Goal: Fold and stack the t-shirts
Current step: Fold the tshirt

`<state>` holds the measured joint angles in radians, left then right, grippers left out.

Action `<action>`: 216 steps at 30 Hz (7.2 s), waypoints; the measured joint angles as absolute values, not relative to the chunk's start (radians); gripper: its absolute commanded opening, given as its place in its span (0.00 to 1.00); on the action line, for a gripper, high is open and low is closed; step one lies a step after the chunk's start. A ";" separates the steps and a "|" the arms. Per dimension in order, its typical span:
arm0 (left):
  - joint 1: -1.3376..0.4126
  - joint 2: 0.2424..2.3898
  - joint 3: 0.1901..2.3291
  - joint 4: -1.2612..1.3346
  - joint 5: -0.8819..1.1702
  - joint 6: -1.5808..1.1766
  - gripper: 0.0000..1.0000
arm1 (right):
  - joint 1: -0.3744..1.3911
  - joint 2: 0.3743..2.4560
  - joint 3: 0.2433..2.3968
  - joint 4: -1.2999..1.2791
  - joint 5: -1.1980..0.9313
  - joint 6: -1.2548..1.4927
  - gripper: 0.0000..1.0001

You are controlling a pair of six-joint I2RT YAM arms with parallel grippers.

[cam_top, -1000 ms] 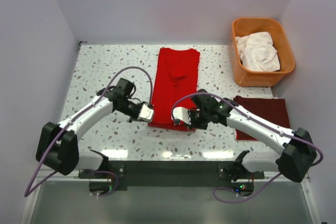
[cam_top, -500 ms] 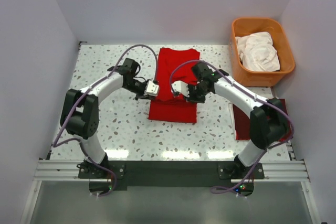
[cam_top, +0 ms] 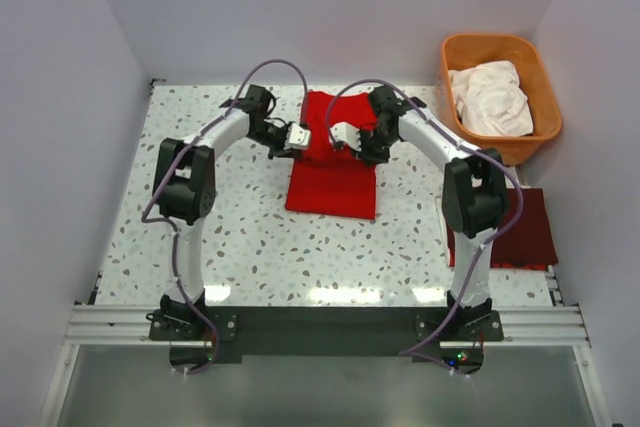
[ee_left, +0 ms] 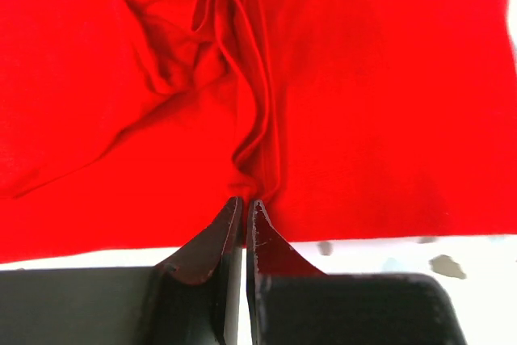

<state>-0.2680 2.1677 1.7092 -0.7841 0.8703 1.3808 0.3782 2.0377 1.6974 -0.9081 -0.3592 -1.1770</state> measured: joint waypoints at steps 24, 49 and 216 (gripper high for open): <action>-0.188 2.160 1.636 -0.567 0.809 1.112 0.44 | 0.341 2.159 1.845 -0.820 -0.271 -1.072 0.54; -0.297 1.760 0.990 -0.538 0.787 1.433 0.50 | 0.568 1.763 1.163 -0.642 -0.267 -0.830 0.48; -0.182 1.969 1.503 -0.259 0.684 0.306 0.41 | 0.128 2.184 2.010 -0.989 -0.353 -0.566 0.42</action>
<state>-0.1822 1.9694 1.5028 -0.2588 0.6842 0.3061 0.1280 2.1841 2.0102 -0.9890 -0.3534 -0.5659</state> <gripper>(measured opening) 0.432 0.508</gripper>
